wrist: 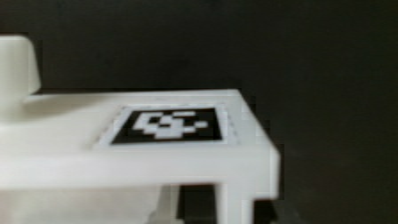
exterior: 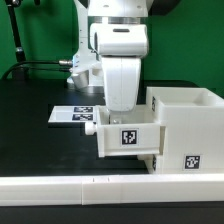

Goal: Assemble drawer

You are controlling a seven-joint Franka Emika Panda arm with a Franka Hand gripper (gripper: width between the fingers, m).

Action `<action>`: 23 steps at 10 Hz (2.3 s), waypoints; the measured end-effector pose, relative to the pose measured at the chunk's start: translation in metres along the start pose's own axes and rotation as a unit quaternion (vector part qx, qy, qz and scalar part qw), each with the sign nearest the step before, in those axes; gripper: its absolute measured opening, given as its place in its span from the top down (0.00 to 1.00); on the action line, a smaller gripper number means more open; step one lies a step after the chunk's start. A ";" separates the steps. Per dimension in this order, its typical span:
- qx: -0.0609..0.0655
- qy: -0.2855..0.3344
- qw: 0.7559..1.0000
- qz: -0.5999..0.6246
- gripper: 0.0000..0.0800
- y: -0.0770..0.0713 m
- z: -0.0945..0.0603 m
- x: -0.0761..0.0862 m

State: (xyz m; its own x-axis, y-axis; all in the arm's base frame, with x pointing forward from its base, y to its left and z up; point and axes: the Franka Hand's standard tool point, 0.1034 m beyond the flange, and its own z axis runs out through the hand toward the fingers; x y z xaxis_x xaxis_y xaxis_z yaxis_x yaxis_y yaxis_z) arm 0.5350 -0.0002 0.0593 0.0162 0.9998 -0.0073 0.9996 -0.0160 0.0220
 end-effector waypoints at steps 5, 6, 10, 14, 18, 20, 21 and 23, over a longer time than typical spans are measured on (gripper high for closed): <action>0.005 0.000 1.000 0.007 0.95 -0.003 0.004 0.006; 0.005 0.001 1.000 0.011 0.95 -0.003 0.005 0.008; -0.001 0.002 1.000 0.014 0.95 -0.002 0.005 0.009; -0.002 0.002 1.000 0.002 0.95 -0.002 0.005 0.008; -0.003 -0.009 1.000 -0.008 0.95 -0.001 0.004 0.013; -0.004 -0.009 1.000 -0.009 0.95 -0.001 0.004 0.014; -0.005 -0.009 1.000 -0.009 0.95 -0.001 0.004 0.017; -0.003 -0.010 1.000 0.002 0.95 -0.001 0.004 0.022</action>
Offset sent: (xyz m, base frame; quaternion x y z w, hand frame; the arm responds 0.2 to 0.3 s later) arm 0.0022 0.0118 -0.0019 -0.0018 0.0018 0.0074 1.0000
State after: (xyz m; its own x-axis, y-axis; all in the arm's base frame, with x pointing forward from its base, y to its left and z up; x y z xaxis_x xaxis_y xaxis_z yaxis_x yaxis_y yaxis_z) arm 0.5349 0.0220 0.0556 0.0213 0.9994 -0.0264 0.9994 -0.0206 0.0288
